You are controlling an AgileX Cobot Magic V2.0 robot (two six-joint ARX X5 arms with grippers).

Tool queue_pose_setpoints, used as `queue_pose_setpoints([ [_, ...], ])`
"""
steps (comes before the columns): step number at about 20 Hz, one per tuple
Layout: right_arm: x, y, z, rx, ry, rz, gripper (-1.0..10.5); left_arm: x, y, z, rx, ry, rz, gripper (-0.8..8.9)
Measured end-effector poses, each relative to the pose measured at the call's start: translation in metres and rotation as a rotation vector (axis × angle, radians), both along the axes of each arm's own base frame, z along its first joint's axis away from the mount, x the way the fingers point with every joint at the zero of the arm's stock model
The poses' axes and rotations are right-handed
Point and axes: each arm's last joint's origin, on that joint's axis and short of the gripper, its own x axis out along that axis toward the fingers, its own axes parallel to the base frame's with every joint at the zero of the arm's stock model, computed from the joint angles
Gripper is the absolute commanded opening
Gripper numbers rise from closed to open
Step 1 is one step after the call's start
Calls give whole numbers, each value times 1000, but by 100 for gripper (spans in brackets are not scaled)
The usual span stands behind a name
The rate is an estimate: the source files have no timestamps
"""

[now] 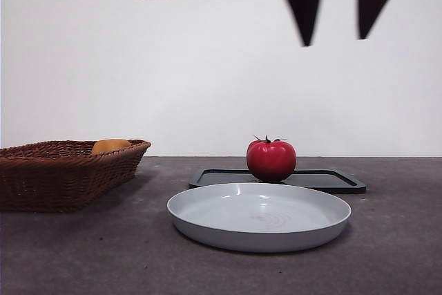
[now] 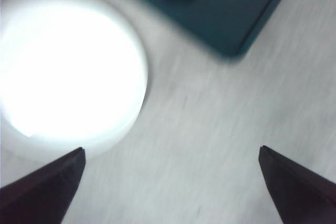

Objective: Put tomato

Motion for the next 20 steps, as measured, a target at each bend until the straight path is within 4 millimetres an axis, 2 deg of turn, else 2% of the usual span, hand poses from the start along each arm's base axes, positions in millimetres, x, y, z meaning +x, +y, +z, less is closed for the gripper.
queue_pose_setpoints([
  [5,-88,-45,3,142,-110,-21,526,-1,1,1,-7,-1,5,593],
  [9,-132,-75,4,250,-184,-36,526,-1,1,1,-21,13,27,593],
  [15,-184,-122,-8,410,-281,-64,526,-2,2,4,-74,12,64,593],
  [20,-203,-141,-19,447,-290,-87,526,-1,1,7,-110,1,78,591],
])
